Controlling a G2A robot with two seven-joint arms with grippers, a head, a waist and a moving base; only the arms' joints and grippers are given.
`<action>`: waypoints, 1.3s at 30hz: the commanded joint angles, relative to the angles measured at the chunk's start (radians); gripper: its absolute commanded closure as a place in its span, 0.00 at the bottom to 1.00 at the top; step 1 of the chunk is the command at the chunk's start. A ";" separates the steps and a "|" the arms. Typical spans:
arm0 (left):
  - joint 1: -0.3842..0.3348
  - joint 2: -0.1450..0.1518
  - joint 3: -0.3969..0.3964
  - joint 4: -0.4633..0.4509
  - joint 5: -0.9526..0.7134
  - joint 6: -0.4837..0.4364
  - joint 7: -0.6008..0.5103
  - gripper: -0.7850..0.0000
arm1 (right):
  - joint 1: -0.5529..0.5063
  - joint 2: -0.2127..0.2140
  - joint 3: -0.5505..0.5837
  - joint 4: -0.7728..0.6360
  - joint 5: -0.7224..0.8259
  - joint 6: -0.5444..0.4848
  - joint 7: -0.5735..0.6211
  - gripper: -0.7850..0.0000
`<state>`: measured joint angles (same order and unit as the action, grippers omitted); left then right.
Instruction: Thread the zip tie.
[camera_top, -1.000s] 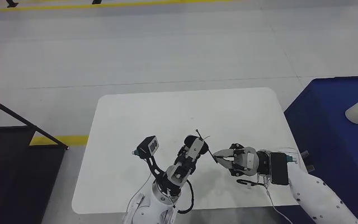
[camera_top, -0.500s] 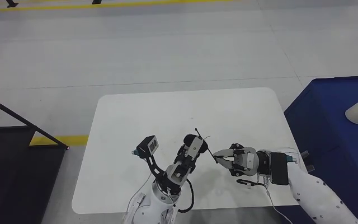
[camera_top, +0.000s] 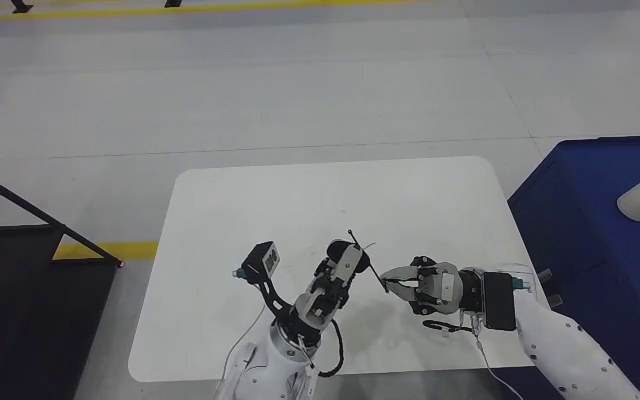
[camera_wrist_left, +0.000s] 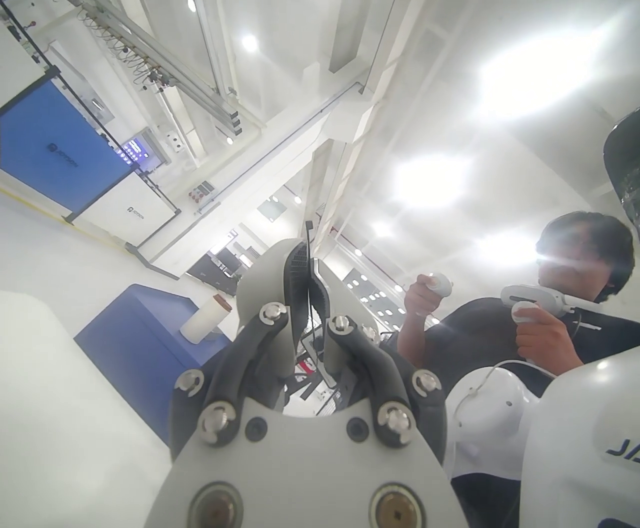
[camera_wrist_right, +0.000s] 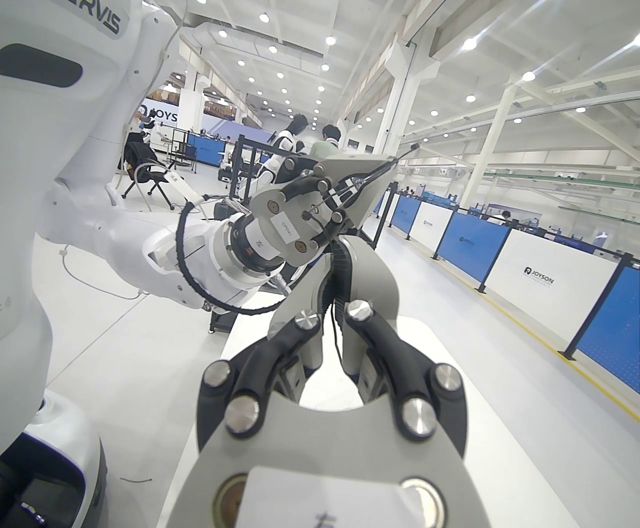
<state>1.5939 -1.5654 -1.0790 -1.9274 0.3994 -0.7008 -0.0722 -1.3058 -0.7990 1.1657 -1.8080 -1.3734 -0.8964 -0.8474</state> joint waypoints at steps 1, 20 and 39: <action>0.003 0.002 0.005 0.001 0.019 -0.014 0.011 1.00 | -0.007 -0.003 -0.002 -0.011 0.022 0.011 0.027 1.00; 0.005 0.017 -0.003 -0.007 0.330 -0.134 0.204 1.00 | -0.037 -0.016 0.021 -0.040 0.121 -0.056 0.132 1.00; -0.008 0.032 0.009 -0.010 0.522 -0.133 0.350 1.00 | -0.050 -0.030 0.056 -0.050 0.208 -0.109 0.191 1.00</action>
<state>1.5873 -1.5343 -1.0679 -1.9372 0.9013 -0.8345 0.2692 -1.3564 -0.8277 1.2216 -1.8575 -1.1692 -1.0045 -0.6601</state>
